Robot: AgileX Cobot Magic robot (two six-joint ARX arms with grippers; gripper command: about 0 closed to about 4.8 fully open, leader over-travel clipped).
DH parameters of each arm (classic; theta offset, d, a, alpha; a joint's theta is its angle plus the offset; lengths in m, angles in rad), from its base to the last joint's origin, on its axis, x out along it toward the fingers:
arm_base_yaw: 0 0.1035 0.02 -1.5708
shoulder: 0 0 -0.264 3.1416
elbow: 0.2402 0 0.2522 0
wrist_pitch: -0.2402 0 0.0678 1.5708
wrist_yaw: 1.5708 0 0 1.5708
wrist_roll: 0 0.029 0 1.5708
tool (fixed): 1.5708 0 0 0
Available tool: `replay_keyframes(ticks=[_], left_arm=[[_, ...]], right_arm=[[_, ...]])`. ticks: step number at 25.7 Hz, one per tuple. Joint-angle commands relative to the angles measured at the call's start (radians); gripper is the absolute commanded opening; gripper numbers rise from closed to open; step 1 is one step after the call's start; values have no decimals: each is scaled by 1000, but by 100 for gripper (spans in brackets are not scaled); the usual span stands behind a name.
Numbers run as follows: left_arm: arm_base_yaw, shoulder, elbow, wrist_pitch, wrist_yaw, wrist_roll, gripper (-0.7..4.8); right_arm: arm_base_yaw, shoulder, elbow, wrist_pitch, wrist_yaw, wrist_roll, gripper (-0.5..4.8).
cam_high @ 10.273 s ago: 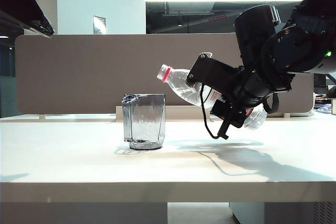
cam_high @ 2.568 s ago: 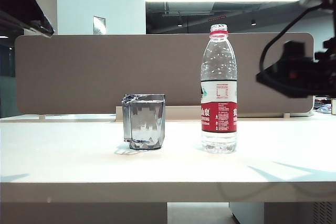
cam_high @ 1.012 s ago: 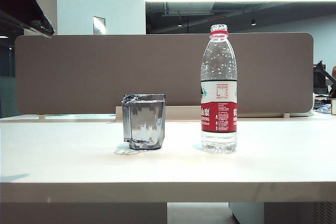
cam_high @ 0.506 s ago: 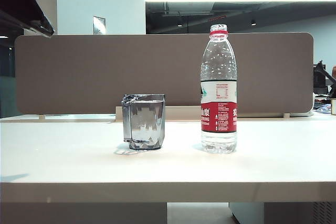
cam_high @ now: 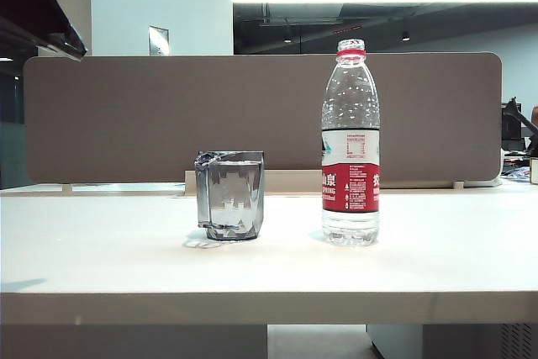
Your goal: Pick up the mineral water bottle on the table and pour water into the mug until it's full.
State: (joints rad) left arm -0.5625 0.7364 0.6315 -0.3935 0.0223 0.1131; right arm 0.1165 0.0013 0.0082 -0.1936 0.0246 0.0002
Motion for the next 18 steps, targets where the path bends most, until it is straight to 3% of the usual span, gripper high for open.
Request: replay_keyframes(ticks=[1,12,15,18], left_arm=[[1,-2,2,10,0,0,-2],[1,-2,2,10,0,0,-2],[1,-2,2,10,0,0,-2],[1,-2,2,10,0,0,-2]], right_arm=[[-13,-1,-8,11,-15,2,-6],[-22,3,-8,13,18,0,-5],[-22,3,-8,11,-15,106,-5],[-22,3,-8,11,-27,137,-5]])
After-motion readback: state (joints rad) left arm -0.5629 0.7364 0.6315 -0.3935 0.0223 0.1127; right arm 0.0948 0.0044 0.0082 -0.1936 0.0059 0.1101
